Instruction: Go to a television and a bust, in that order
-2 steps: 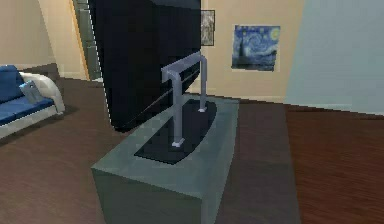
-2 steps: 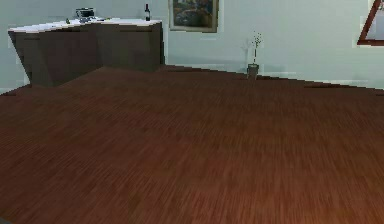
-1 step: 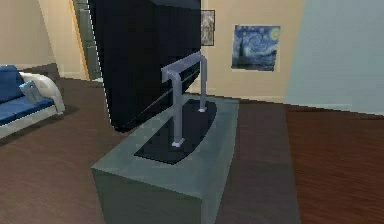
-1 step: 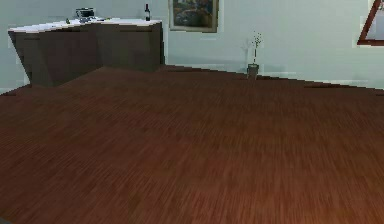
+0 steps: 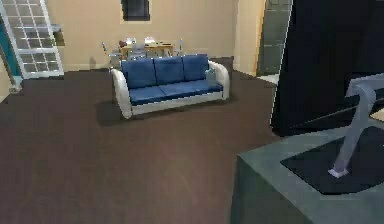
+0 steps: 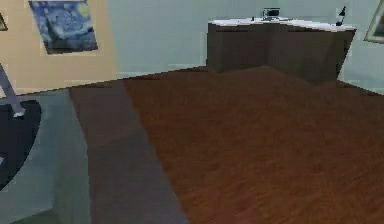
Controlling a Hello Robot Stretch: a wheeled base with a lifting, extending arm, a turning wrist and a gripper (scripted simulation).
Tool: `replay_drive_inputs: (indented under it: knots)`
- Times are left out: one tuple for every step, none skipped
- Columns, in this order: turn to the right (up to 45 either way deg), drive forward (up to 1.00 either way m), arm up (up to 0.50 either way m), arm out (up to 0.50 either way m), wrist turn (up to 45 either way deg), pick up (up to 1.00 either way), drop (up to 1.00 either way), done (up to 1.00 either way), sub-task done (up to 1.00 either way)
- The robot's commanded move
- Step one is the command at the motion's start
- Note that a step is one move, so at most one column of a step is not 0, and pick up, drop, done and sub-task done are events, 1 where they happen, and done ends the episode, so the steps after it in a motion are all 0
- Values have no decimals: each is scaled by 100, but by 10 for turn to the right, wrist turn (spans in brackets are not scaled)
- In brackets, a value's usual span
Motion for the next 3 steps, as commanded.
replay_drive_inputs:
  knots:
    - [-300, 0, 0, 0, 0, 0, 0, 0, 0]
    - [0, 100, 0, 0, 0, 0, 0, 0, 0]
    - [0, 100, 0, 0, 0, 0, 0, 0, 0]
